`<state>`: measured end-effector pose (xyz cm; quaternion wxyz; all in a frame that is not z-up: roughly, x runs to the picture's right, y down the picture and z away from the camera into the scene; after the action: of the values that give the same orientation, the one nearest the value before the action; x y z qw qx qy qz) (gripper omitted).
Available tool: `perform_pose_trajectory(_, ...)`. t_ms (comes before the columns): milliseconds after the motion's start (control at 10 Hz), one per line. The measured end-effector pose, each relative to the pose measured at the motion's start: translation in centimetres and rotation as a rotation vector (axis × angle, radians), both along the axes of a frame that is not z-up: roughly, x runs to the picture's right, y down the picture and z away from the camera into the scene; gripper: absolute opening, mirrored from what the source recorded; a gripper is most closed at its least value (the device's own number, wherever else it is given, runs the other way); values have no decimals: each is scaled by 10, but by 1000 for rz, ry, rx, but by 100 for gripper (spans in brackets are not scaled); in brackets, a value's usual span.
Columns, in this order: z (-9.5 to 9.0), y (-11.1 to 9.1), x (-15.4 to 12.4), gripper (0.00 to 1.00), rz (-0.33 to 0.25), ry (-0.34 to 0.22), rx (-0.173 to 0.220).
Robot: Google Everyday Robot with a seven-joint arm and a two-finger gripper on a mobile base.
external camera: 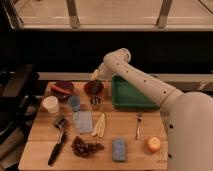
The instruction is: Place eraser in metal cup
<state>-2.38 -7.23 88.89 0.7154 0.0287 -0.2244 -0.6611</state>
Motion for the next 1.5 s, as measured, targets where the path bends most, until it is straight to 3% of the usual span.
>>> perform_pose_trajectory(500,40,9,-12,62,-9,-26,-66)
perform_pose_trajectory(1100,73,18,-18,61,-16,-32,-122)
perform_pose_trajectory(1300,80,19,-17,46,-14,-32,-130)
perform_pose_trajectory(1500,84,20,-18,24,-18,-34,-134)
